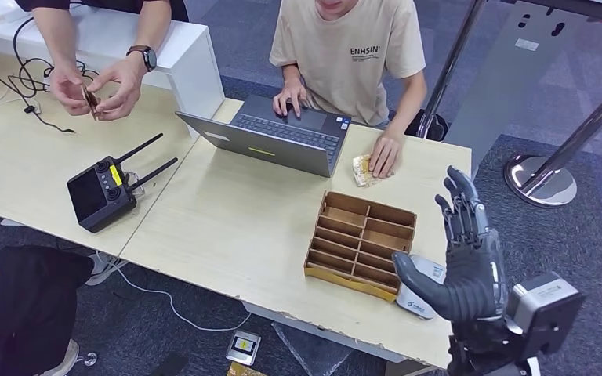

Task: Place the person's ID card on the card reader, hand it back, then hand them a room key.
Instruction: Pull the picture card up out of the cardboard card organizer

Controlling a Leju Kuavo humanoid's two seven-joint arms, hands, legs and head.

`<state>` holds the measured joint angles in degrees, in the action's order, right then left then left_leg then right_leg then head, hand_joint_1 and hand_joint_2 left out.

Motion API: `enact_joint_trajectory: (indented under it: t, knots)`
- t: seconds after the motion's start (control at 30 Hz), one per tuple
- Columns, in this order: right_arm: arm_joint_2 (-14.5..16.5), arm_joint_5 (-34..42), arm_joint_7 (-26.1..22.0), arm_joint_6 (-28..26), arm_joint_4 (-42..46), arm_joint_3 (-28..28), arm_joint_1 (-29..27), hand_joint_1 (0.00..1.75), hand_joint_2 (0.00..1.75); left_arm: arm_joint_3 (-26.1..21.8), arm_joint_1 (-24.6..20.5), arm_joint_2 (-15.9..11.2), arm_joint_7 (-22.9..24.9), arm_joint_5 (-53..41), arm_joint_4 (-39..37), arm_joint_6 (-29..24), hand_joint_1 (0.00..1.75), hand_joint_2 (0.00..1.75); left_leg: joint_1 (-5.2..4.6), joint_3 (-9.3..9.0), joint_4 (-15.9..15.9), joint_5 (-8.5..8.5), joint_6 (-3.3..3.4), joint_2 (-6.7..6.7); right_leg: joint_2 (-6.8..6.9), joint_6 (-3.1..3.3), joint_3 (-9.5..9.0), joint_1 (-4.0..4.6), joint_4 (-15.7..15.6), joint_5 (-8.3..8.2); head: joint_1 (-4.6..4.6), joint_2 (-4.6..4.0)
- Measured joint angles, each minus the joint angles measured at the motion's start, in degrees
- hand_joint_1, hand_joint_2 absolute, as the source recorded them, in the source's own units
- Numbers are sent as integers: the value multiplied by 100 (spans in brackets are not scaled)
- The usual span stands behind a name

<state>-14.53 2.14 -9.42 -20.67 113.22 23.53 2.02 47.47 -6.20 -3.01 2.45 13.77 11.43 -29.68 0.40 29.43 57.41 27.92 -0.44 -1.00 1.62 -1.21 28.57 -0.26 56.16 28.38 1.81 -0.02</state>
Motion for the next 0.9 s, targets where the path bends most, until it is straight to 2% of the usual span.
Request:
enact_joint_trajectory:
  t: [0.17, 0.3, 0.5, 0.9]
  knots:
    - [76, -100, 24, -50, -46, 75, 116, 0, 175, 0, -3, -53, -65, 0, 0, 26, 0, 175, 0, -1, 0, 0, 0, 0, 0, 0, 0, 0, 0, 0, -1, 0]
    - [122, -33, 87, -151, -50, 104, 141, 0, 175, 4, -4, -75, 66, -62, 0, 131, 0, 175, 0, -1, 0, 0, 0, 0, 0, 0, 0, 0, 0, 0, 0, 0]
    - [183, 71, -122, -154, -111, 156, 147, 0, 175, 11, -4, -105, 116, -50, 0, 141, 0, 175, 0, 0, 0, 0, 0, 0, 0, 0, 0, 0, 0, 0, -1, 0]
    - [245, 68, -142, -154, -209, 217, 183, 0, 175, 11, -3, -156, 104, -25, 0, 137, 0, 175, 0, -1, 0, 0, 0, 0, 0, 0, -1, 0, 0, 0, 0, 0]
